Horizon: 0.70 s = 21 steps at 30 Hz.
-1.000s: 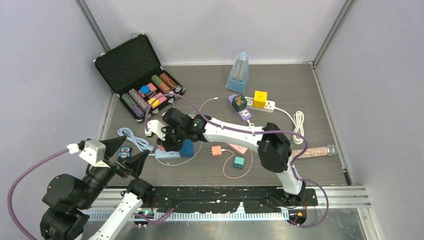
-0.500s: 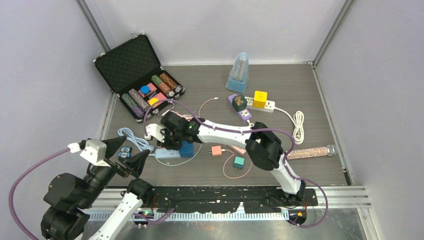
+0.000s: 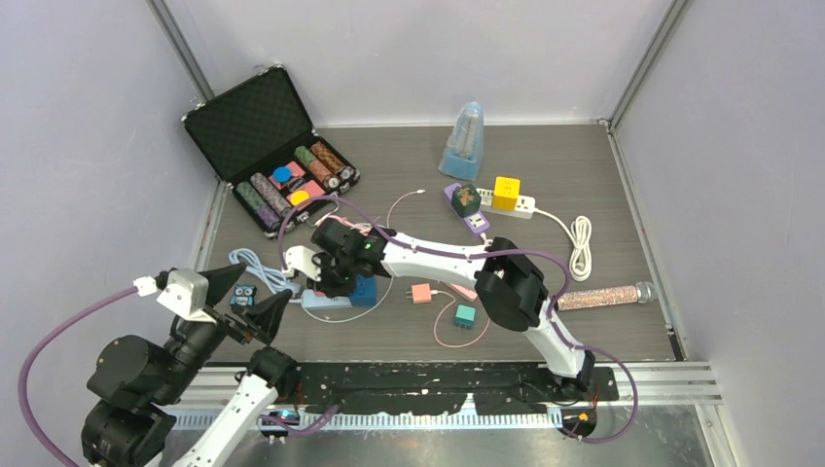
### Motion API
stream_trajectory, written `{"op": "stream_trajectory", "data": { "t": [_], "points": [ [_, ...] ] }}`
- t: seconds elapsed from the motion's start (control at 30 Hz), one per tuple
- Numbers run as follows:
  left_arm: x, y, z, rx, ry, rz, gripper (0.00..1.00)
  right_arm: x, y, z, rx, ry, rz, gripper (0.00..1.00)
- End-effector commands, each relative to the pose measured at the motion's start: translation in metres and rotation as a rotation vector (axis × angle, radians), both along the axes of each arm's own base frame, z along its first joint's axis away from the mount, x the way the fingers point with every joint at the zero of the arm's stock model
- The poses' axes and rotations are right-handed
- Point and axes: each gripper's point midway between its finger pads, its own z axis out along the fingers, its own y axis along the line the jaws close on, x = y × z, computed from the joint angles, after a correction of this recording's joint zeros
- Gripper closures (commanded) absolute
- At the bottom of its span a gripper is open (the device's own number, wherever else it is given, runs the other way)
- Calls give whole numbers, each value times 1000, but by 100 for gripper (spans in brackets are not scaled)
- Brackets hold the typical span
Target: Insert the plug
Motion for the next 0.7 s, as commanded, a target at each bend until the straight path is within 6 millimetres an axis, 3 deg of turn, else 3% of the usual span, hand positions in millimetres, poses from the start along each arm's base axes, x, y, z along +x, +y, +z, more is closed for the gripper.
{"op": "stream_trajectory", "data": {
  "t": [0.0,0.67],
  "points": [
    [7,-1,9,-3,-32,11,3,-1,8,19,36,-14,30,95],
    [8,0,6,0,-28,16,2,-1,11,0,21,15,1,95]
  ]
}}
